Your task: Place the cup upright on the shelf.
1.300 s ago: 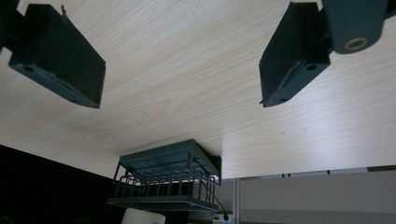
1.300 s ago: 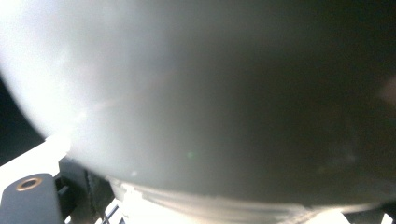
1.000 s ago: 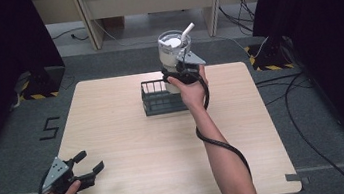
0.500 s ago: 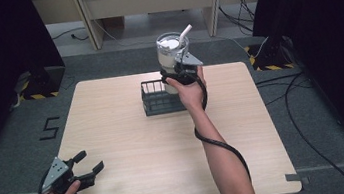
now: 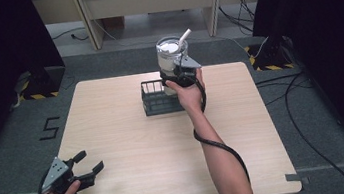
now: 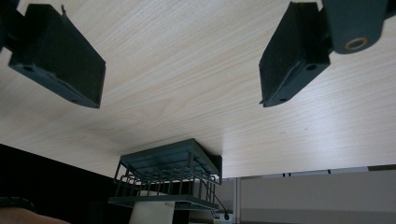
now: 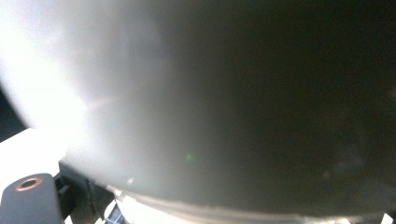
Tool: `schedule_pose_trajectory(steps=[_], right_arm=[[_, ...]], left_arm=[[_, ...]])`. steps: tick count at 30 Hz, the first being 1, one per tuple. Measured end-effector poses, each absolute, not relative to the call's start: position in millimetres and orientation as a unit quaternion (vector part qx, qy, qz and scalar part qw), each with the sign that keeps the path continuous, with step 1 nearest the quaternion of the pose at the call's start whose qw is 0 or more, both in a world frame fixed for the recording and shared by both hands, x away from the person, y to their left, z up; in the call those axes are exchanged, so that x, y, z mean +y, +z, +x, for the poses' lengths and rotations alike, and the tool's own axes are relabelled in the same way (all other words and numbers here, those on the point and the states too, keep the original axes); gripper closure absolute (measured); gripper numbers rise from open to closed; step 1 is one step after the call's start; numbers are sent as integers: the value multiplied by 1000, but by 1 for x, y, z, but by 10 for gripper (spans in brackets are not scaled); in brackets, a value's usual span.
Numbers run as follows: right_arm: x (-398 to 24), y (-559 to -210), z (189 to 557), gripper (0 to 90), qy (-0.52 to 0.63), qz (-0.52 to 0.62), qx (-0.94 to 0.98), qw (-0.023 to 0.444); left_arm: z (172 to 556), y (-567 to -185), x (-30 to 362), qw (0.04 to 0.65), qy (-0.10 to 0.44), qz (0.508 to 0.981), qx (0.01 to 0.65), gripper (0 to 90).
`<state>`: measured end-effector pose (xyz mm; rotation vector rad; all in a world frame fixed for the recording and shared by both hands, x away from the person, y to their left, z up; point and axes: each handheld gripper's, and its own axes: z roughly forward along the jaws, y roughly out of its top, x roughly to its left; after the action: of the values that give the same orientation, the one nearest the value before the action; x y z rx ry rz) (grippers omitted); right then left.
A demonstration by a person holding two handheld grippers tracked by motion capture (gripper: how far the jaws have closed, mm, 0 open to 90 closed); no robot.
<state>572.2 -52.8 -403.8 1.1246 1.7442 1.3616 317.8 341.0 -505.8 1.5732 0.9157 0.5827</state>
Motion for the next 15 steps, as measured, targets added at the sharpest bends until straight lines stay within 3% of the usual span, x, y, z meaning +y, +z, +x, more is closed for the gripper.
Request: schedule_pose_trajectory(steps=[15], right_arm=[[-50, -419, 575, 113, 512, 435, 670, 315]], left_arm=[[318, -506, 341, 577, 249, 673, 391, 141]])
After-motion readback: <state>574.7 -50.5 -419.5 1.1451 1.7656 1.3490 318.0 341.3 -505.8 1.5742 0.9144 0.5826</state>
